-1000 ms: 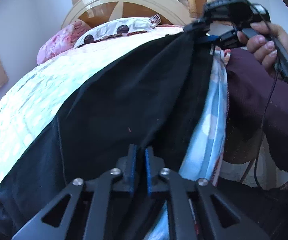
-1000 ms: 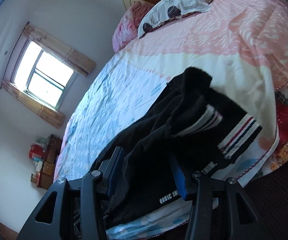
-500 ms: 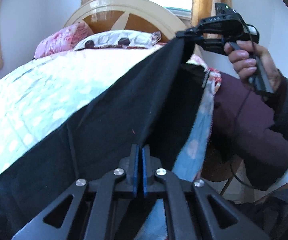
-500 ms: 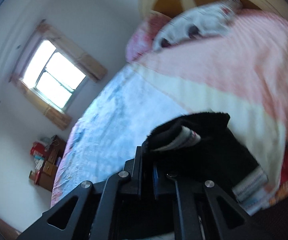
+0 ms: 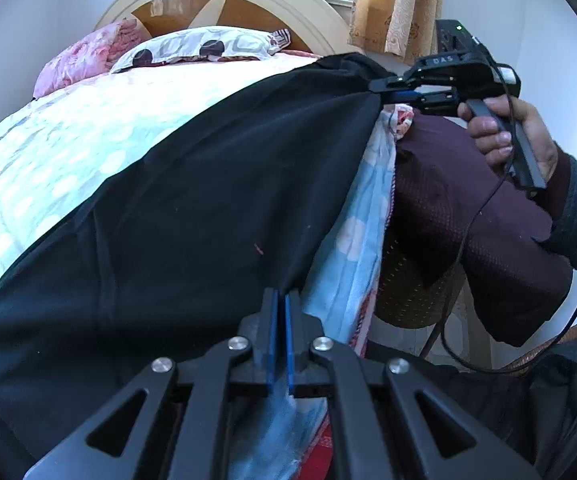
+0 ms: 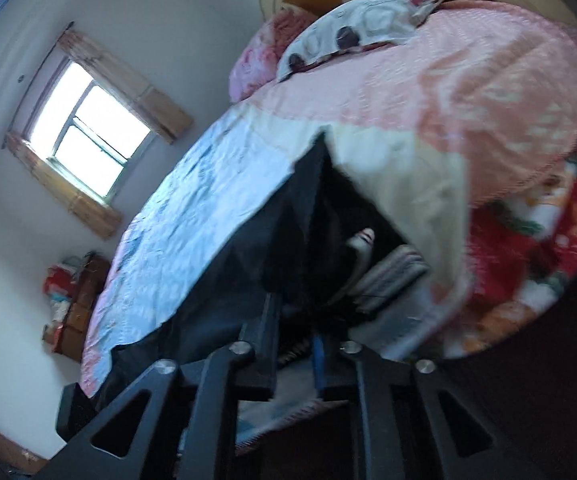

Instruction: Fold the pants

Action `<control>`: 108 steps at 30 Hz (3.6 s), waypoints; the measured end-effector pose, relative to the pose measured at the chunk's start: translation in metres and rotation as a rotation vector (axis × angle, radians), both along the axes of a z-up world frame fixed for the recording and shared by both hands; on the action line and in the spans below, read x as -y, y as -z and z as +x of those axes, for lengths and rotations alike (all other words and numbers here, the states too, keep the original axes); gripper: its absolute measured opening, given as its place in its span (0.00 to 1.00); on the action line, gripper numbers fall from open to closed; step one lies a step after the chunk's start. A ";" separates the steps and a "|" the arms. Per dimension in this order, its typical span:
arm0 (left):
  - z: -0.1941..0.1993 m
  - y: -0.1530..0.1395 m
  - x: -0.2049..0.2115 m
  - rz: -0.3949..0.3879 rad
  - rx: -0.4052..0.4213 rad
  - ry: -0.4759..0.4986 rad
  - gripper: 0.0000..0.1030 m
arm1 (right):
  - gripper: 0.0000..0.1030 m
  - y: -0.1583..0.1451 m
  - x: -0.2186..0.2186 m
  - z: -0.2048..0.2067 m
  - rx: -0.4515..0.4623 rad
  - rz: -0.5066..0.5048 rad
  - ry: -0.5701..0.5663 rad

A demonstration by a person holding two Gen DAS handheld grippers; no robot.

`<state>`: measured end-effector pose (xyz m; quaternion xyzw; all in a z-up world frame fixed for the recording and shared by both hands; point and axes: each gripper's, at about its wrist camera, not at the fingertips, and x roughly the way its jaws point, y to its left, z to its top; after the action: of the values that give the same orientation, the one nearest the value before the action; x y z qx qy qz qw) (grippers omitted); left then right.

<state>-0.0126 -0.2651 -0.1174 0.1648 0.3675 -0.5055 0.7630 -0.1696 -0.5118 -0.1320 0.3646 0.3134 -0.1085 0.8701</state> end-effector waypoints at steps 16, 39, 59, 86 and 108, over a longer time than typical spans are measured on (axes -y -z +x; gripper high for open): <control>0.022 -0.038 -0.051 -0.048 0.166 -0.206 0.56 | 0.38 -0.058 0.034 0.024 -0.029 -0.197 0.109; 0.106 0.002 -0.123 0.066 0.092 -0.526 0.57 | 0.09 -0.045 0.043 0.077 -0.032 -0.206 0.046; 0.145 -0.001 -0.125 0.144 0.077 -0.652 0.83 | 0.64 -0.045 -0.058 0.058 -0.044 -0.295 -0.121; 0.114 -0.012 -0.178 -0.029 0.028 -0.774 0.88 | 0.27 0.046 -0.250 0.245 -0.151 -0.247 -0.623; 0.078 -0.029 -0.105 -0.058 0.076 -0.568 0.88 | 0.35 -0.017 -0.103 0.056 -0.028 -0.125 -0.060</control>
<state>0.0653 -0.1606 -0.0888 0.0523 0.3555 -0.2755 0.8916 -0.1135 -0.4092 -0.1147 0.2985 0.3289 -0.1068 0.8896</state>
